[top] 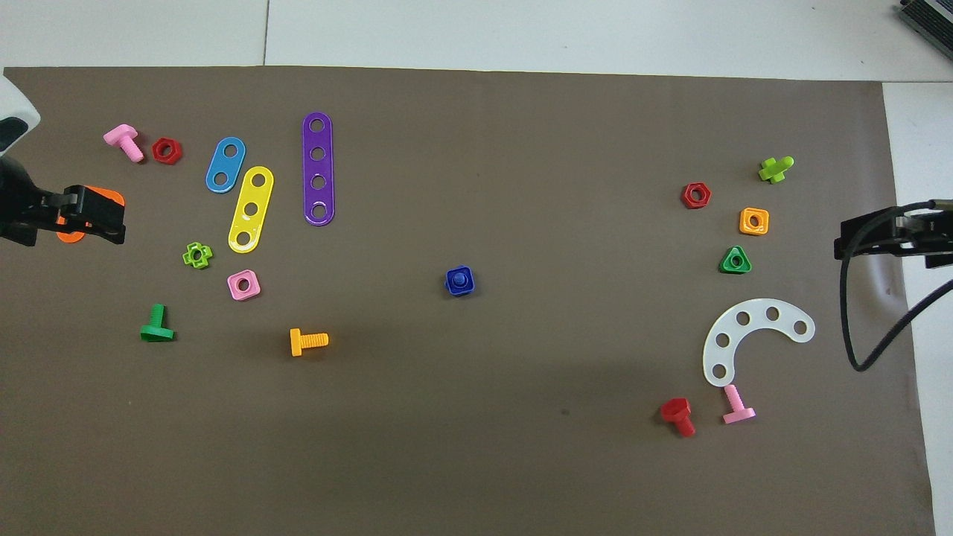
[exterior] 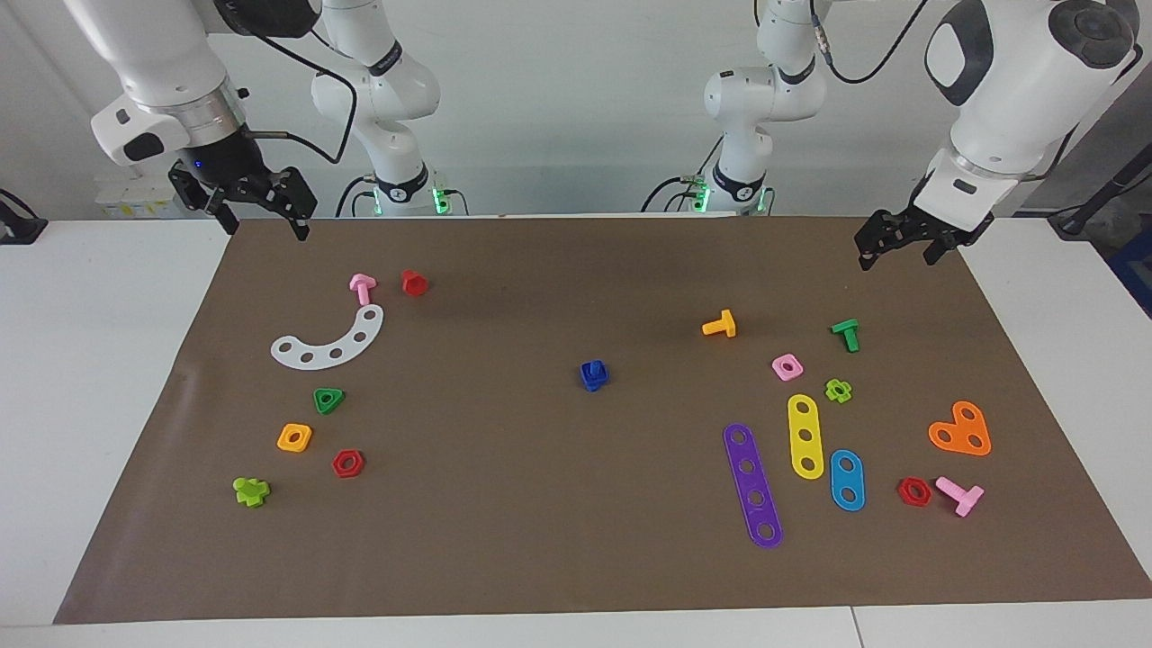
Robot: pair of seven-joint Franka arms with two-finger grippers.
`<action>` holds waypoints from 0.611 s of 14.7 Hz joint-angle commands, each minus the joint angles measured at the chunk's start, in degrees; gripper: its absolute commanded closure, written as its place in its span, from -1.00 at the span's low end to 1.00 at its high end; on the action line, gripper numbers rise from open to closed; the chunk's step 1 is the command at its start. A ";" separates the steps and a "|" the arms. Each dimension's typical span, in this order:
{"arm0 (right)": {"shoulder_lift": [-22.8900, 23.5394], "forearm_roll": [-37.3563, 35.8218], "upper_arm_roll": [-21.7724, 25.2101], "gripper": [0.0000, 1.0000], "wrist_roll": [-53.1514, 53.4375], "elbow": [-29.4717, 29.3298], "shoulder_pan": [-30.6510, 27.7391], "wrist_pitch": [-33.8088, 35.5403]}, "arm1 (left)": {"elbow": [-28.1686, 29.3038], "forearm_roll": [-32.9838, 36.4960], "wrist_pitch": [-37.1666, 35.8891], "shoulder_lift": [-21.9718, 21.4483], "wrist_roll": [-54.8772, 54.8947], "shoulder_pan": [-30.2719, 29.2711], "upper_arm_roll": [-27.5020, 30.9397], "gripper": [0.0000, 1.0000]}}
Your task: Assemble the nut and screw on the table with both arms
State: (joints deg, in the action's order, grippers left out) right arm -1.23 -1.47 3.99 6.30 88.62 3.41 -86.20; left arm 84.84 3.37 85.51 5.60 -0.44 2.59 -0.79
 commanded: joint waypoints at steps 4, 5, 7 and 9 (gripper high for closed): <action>-0.96 0.15 0.31 -1.00 -1.29 1.02 0.11 -0.02 | -0.29 -0.20 2.21 -0.59 2.02 -0.22 0.00 -1.00; -0.96 0.24 0.31 -1.00 -1.29 1.02 0.11 0.07 | -0.29 -0.20 2.30 -0.59 2.19 -0.22 0.00 -1.00; -0.96 0.15 0.31 -1.00 -1.29 1.02 0.11 0.07 | -0.29 -1.95 3.17 -0.41 2.11 -0.22 0.09 -1.00; -0.96 0.24 0.31 -1.00 -1.29 1.02 0.11 -0.02 | 0.41 -4.07 4.66 -0.67 2.02 -0.66 0.18 -1.00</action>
State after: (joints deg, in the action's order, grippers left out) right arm -1.24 -1.47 3.99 6.30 88.62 3.41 -86.20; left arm 84.59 0.99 88.49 5.55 0.80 2.58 -0.69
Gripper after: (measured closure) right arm 0.000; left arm 0.000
